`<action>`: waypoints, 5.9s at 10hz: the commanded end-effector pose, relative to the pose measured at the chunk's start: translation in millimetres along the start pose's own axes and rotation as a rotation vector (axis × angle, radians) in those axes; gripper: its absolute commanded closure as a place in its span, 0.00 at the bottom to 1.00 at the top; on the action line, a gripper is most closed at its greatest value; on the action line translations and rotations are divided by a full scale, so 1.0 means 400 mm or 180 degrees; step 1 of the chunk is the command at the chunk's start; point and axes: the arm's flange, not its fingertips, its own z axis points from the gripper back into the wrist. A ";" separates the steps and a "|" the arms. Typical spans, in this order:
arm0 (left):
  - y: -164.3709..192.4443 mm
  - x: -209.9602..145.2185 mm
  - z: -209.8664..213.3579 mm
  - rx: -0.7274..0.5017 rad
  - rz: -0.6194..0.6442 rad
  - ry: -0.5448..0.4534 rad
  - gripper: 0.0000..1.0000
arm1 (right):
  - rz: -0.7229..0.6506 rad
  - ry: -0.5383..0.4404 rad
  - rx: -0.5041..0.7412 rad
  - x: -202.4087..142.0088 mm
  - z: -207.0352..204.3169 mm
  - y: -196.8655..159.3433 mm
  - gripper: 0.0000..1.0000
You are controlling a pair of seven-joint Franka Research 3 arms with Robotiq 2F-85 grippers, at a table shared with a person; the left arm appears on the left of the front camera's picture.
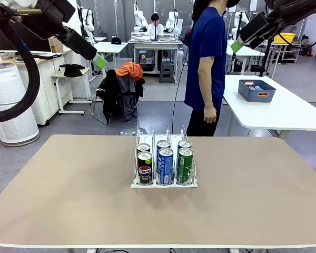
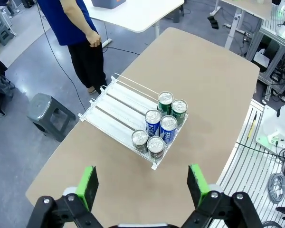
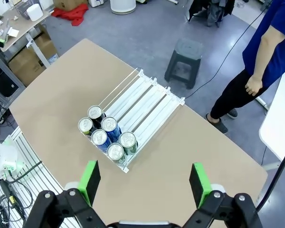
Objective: Fill the beverage cans into the dispenser.
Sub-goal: Pick up the Sprite handed by the human.
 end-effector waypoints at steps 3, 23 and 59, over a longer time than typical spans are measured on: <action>0.003 0.002 0.003 0.0027 0.0029 -0.0022 0.00 | 0.0006 -0.0034 0.0009 -0.003 0.012 0.008 0.00; 0.003 0.002 0.003 0.0027 0.0029 -0.0022 0.00 | 0.0006 -0.0034 0.0009 -0.003 0.012 0.008 0.00; 0.003 0.002 0.003 0.0027 0.0029 -0.0022 0.00 | 0.0006 -0.0034 0.0009 -0.003 0.012 0.008 0.00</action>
